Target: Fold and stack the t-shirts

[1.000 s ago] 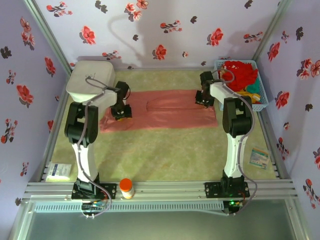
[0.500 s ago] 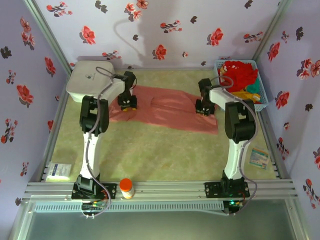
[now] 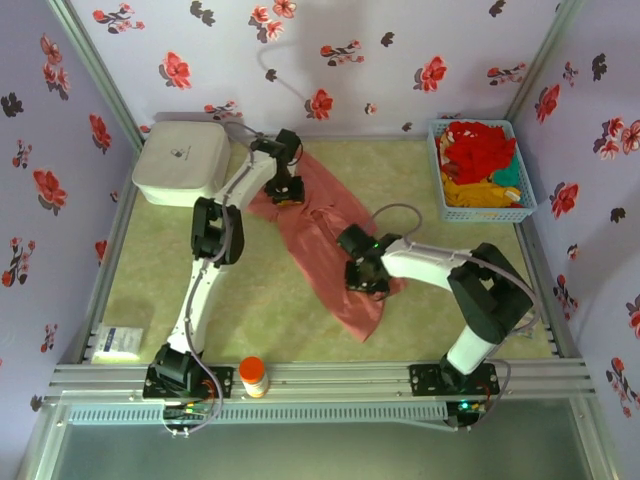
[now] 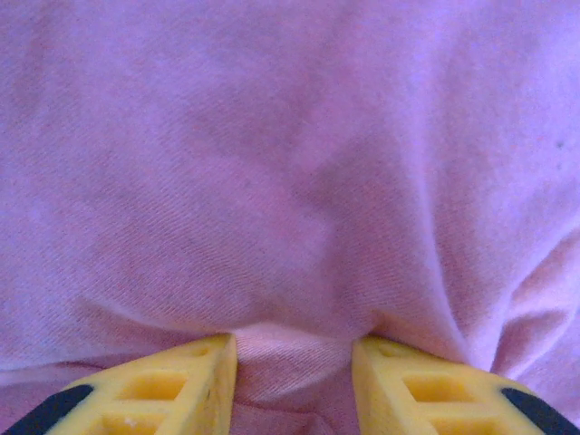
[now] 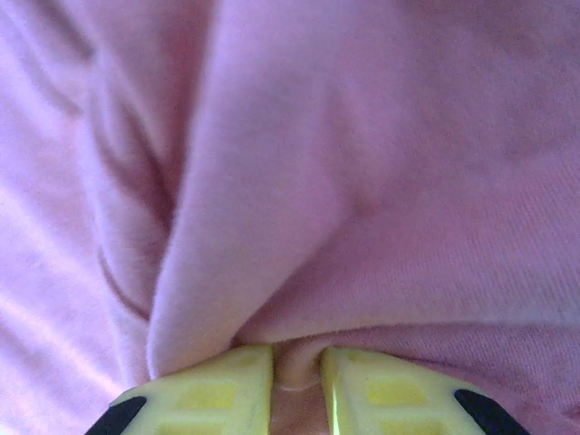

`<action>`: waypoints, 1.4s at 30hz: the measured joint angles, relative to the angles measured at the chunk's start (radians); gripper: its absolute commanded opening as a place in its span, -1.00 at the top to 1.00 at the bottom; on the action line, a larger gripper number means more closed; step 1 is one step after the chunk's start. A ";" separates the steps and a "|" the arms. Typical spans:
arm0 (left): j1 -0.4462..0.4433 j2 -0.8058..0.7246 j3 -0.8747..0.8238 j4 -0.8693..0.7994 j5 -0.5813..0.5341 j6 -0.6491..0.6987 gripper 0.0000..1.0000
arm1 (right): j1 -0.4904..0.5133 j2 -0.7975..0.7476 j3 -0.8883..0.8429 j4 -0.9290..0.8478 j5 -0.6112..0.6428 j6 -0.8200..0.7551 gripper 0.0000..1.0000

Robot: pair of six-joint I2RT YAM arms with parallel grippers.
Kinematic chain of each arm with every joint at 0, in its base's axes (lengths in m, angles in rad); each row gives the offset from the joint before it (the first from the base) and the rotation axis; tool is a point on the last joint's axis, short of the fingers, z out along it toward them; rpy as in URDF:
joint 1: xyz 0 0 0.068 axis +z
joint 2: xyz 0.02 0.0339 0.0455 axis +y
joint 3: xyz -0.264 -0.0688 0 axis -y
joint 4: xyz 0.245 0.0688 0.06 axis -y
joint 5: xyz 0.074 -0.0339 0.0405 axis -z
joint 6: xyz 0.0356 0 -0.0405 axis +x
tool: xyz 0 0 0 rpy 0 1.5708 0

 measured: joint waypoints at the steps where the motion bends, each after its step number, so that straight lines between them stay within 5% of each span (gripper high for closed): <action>1: -0.006 0.002 0.003 0.001 0.004 0.000 0.23 | 0.047 0.000 -0.004 0.025 0.001 0.041 0.57; 6: -0.020 0.003 0.008 0.002 0.024 0.007 0.25 | 0.180 0.007 -0.006 0.107 0.015 0.175 0.50; 10: -0.020 0.003 0.008 0.003 0.027 0.030 0.23 | 0.193 -0.023 -0.007 0.090 0.090 0.191 0.23; 16: -0.015 -0.082 -0.030 0.009 0.026 0.059 0.19 | 0.128 -0.095 0.121 -0.053 0.233 0.064 0.04; 22: -0.005 -0.376 -0.244 0.069 -0.010 0.082 0.11 | -0.006 -0.071 0.281 -0.060 0.291 -0.152 -0.09; 36: 0.023 -0.982 -1.127 0.302 -0.046 0.026 -0.18 | -0.146 0.499 0.916 -0.126 0.196 -0.472 -0.40; 42: 0.022 -1.160 -1.334 0.339 -0.045 -0.004 -0.16 | -0.161 0.721 1.178 -0.192 0.151 -0.504 -0.50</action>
